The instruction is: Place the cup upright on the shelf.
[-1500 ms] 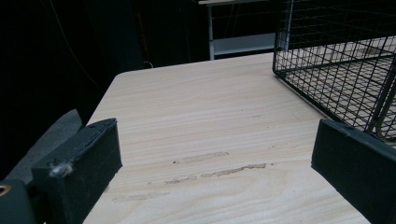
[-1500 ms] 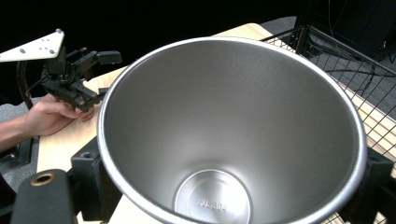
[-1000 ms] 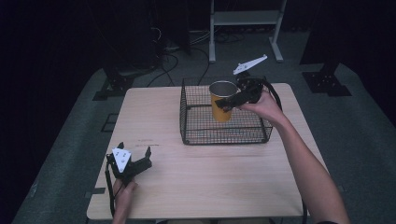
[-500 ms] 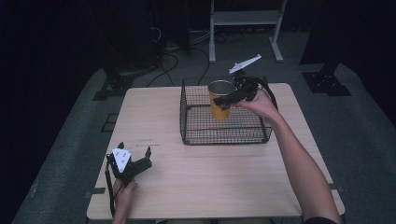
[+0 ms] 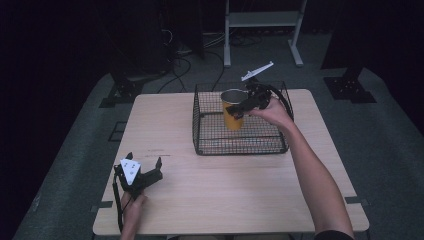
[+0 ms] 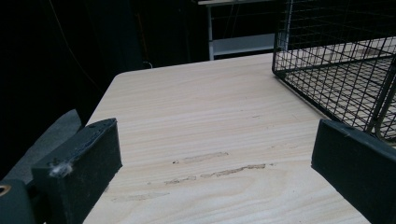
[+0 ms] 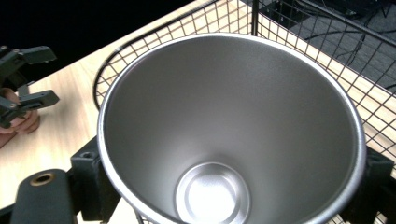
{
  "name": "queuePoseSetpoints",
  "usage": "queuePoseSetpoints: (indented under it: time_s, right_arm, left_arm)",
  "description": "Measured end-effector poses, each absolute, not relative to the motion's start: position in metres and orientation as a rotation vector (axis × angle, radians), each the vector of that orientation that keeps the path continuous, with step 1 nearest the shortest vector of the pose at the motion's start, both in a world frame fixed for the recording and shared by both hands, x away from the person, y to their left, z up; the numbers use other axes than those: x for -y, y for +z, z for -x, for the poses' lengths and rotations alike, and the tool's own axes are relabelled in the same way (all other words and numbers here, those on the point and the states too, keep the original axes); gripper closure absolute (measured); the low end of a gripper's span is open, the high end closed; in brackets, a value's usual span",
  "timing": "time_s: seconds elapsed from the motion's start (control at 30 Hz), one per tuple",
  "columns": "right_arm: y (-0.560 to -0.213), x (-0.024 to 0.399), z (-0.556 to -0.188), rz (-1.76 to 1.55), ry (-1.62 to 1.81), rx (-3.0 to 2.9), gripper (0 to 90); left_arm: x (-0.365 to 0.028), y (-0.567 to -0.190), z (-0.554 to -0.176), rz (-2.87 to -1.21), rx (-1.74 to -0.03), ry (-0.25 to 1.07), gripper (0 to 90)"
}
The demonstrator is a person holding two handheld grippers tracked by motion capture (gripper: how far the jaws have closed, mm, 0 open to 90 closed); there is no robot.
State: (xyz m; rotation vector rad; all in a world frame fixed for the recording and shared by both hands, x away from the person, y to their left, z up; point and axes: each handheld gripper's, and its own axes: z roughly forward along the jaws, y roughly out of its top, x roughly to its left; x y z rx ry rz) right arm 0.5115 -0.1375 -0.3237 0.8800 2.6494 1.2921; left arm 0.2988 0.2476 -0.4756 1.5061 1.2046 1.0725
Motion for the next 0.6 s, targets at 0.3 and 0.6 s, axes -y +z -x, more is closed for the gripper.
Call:
queuePoseSetpoints:
  time_s: [0.3,0.6]
  right_arm:
    - [-0.334,0.136,-0.518,-0.92,1.276,-2.662,13.3]
    - [-0.345,0.132,-0.524,-0.947,1.259,-2.67,13.3]
  left_arm:
    - [-0.248,-0.476,-0.299,-1.505,-1.203,1.073,0.8]
    - [-0.248,-0.476,-0.299,-1.506,-1.203,1.073,0.8]
